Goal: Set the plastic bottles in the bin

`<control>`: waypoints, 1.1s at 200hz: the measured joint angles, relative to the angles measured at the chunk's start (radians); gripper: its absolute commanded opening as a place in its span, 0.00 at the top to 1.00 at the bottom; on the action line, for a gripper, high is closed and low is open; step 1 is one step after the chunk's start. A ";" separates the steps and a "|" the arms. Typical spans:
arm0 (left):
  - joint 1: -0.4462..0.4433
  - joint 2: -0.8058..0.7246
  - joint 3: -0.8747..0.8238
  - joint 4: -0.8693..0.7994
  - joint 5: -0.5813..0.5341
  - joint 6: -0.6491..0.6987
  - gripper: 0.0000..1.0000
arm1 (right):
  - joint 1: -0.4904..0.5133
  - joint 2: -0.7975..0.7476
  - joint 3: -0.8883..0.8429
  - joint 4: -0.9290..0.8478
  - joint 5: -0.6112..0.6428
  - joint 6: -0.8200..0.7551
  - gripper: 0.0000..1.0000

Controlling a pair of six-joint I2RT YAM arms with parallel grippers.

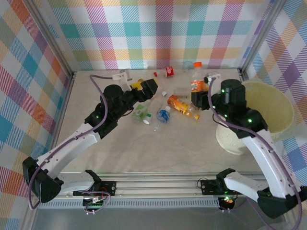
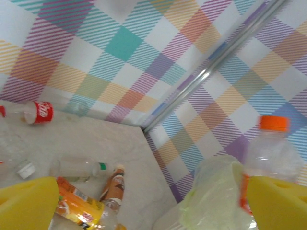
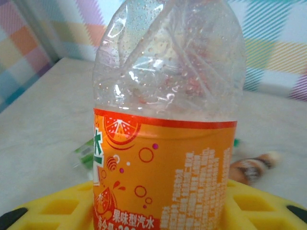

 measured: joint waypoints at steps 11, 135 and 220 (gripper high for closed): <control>0.000 0.000 -0.004 -0.013 -0.017 0.002 0.00 | 0.000 -0.028 0.012 -0.015 0.082 -0.031 0.64; 0.028 0.025 -0.034 -0.135 -0.074 -0.055 0.00 | -0.369 -0.052 -0.051 -0.117 0.579 -0.192 0.63; 0.099 0.026 -0.066 -0.368 -0.156 -0.108 0.00 | -0.575 0.019 -0.072 -0.282 0.488 -0.098 0.60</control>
